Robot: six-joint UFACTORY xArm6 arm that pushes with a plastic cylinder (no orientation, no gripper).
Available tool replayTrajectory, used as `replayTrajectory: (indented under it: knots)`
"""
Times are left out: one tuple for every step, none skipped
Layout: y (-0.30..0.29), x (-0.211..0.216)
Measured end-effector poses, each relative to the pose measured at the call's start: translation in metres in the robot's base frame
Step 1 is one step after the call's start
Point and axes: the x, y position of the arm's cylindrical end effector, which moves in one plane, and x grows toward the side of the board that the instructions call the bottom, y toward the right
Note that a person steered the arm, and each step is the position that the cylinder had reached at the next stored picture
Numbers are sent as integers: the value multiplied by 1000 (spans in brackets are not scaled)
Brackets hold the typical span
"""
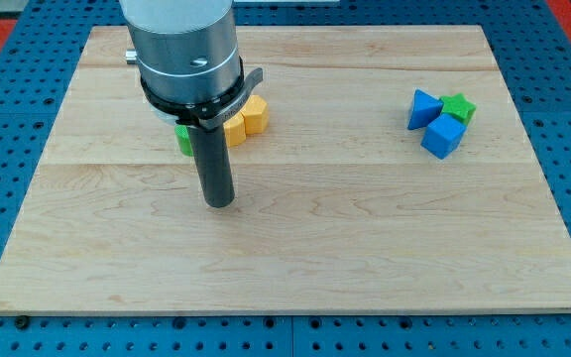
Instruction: Move green circle to the left side of the blue cube
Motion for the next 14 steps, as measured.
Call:
replayTrajectory:
  knots:
    - [-4,-1]
    - [-20,0]
    - [-75,-13]
    - [-133,-36]
    - [-142,-42]
    - [-150,-82]
    - [-137,-96]
    - [-104,-110]
    - [-101,-124]
    - [-78,-121]
    - [-59,-113]
    - [-44,-74]
    - [-35,-56]
    - [-18,-51]
